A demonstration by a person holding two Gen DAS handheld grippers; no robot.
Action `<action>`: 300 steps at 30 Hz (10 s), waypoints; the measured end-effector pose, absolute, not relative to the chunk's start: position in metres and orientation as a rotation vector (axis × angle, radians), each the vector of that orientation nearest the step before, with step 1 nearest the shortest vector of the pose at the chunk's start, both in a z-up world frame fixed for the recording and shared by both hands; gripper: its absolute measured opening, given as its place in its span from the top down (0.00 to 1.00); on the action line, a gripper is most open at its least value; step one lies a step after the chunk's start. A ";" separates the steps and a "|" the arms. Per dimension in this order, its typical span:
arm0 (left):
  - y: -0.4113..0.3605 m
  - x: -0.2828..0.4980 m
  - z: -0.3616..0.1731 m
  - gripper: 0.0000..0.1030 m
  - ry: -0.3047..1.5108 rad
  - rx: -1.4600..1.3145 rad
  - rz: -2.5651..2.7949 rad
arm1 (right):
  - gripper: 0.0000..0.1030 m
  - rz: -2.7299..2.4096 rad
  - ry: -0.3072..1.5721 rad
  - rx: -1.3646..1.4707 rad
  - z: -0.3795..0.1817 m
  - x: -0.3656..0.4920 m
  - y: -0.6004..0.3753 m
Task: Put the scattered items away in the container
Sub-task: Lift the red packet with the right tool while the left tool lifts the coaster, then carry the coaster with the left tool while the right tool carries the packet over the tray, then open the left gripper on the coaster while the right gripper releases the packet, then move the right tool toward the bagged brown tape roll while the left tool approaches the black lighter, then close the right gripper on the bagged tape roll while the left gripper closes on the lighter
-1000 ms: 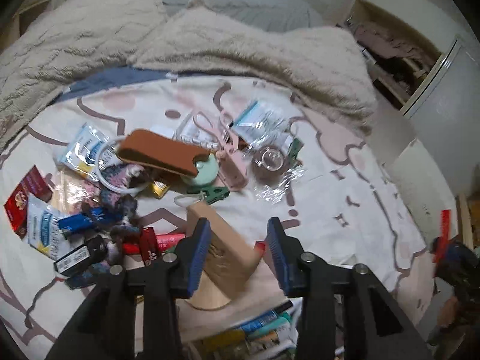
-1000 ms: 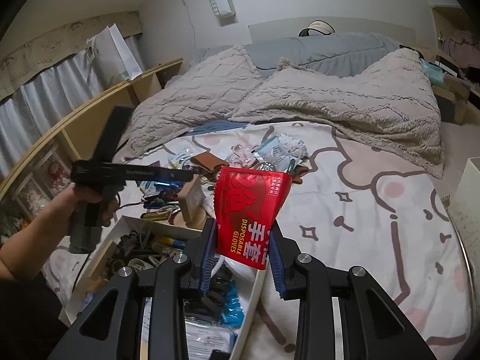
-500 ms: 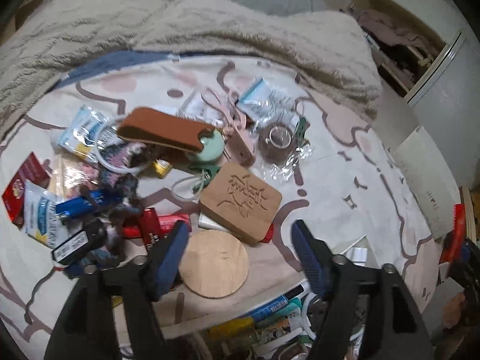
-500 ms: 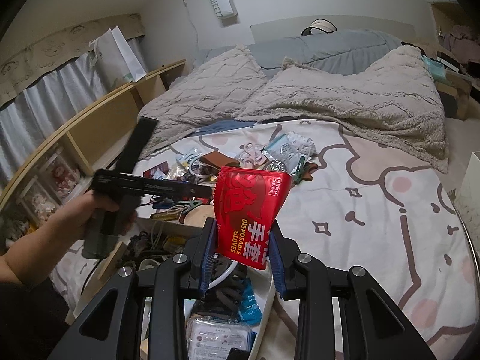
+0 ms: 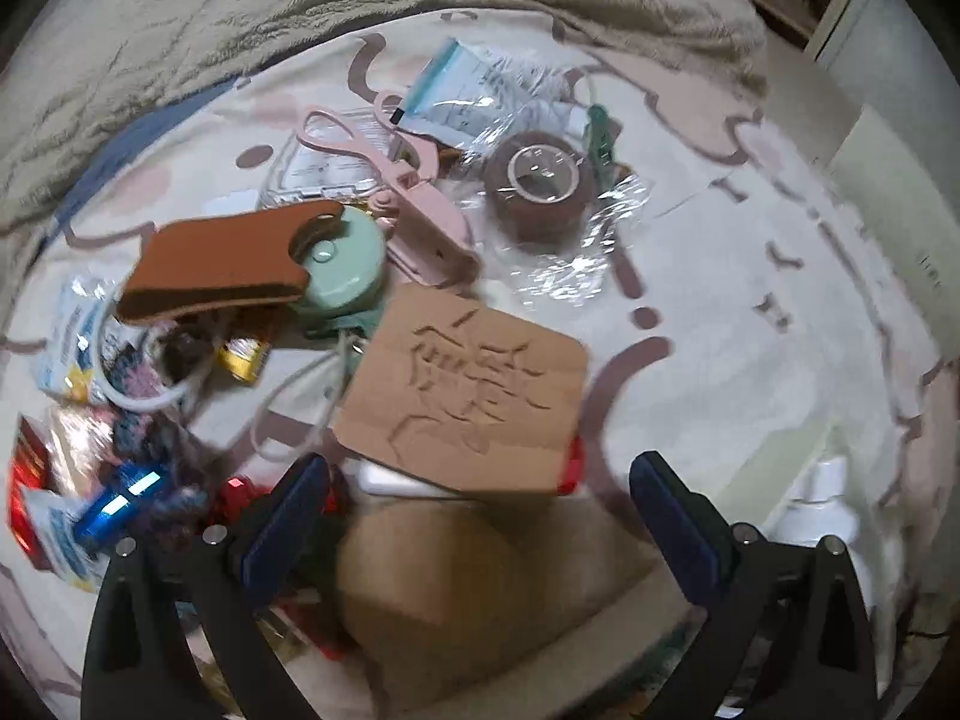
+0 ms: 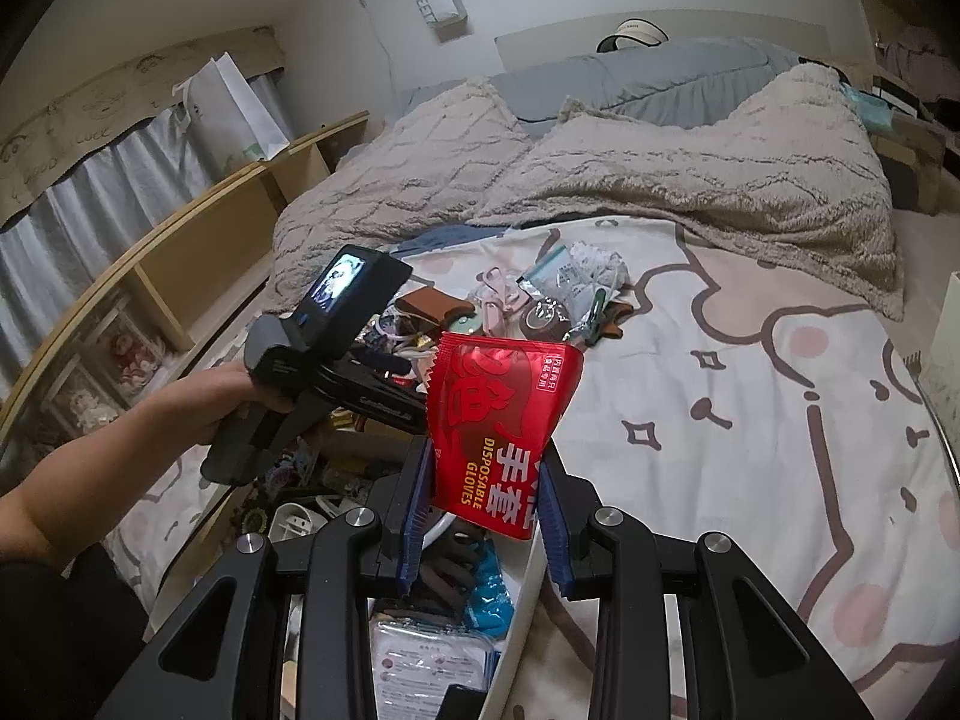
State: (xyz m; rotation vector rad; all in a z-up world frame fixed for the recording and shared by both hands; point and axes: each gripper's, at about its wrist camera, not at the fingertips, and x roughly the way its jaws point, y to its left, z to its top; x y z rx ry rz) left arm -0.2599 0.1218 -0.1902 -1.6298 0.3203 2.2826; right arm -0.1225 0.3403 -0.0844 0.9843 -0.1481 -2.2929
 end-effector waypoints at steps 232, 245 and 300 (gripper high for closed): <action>-0.074 -0.103 -0.111 0.00 -0.162 -1.244 2.753 | 0.00 -2.349 -0.066 0.993 -0.085 -0.144 0.313; -0.067 -0.176 -0.127 0.00 0.015 -1.346 2.671 | 0.00 -2.313 0.030 1.034 -0.096 -0.209 0.294; -0.045 -0.216 -0.195 0.66 -0.012 -1.448 2.445 | 0.53 -2.210 0.515 1.058 -0.181 -0.303 0.204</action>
